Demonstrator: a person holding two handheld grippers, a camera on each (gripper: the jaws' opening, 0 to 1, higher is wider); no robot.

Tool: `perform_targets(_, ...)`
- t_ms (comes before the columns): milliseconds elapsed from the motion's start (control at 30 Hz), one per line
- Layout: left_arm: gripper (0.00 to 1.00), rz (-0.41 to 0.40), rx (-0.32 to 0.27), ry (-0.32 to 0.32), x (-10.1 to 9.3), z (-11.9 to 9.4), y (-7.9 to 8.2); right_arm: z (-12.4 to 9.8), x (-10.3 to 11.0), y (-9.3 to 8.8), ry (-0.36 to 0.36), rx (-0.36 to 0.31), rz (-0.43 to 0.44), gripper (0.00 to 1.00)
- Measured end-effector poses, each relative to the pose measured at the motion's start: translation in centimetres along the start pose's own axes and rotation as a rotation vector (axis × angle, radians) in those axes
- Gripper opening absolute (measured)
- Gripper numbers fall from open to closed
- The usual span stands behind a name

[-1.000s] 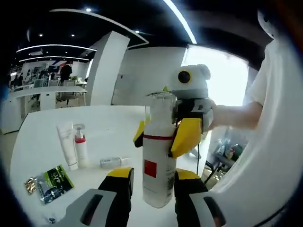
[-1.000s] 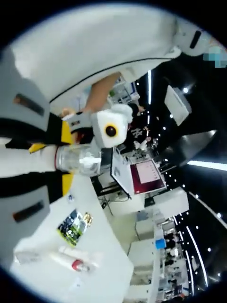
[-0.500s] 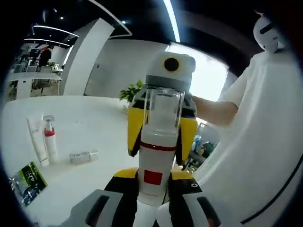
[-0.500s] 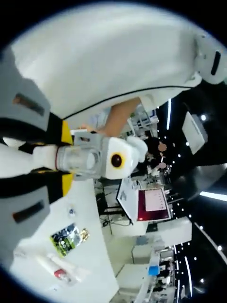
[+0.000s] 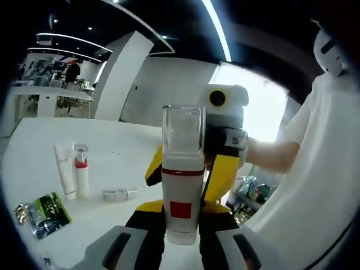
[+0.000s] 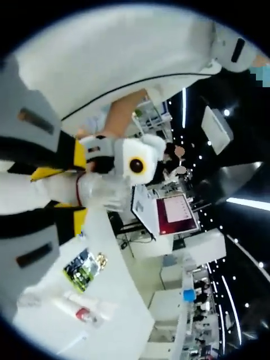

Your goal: Arrange the skincare products in the storage area until every visible bottle or jar stands upright without overlapping.

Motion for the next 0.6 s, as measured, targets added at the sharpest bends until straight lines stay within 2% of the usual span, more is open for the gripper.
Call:
perform_targets(67, 0.22, 0.02, -0.004, 0.044, 0.3, -0.2, 0.7, 0.1, -0.1, 0.4, -0.02, -0.024, 0.017, 0.33)
perform_targets(233, 0.22, 0.066, -0.009, 0.155, 1.1, -0.5, 2.1, -0.1, -0.7, 1.2, -0.078, -0.065, 0.049, 0.34)
perform_targets(300, 0.22, 0.087, 0.005, 0.188, 1.3, -0.4, 2.4, -0.5, -1.0, 1.9, -0.104, -0.104, 0.086, 0.34)
perform_targets(433, 0.22, 0.085, -0.017, 0.245, 1.6, -0.3, 3.0, -0.9, -1.7, 2.2, -0.172, -0.133, 0.154, 0.34)
perform_targets(467, 0.22, 0.101, -0.017, 0.287, 1.9, -0.3, 3.2, -1.1, -1.9, 2.2, -0.201, -0.147, 0.185, 0.34)
perform_targets(533, 0.22, 0.102, 0.024, 0.345, 2.2, 0.0, 2.9, -1.2, -1.8, 2.3, -0.209, -0.159, 0.206, 0.34)
perform_targets(600, 0.22, 0.12, 0.069, 0.386, 2.4, 0.2, 2.6, -1.2, -1.8, 2.3, -0.251, -0.157, 0.228, 0.34)
Point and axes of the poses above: the point that each gripper's makers call its tool centre point, and the gripper's own axes: z roughly forward along the fingers, x roughly to its left, y roughly out of its top, the point moved 6 cm from there along -z, roughly backward along the fingers, and after that the axes turned 10 degrees about -y, right-handed, at the moved point
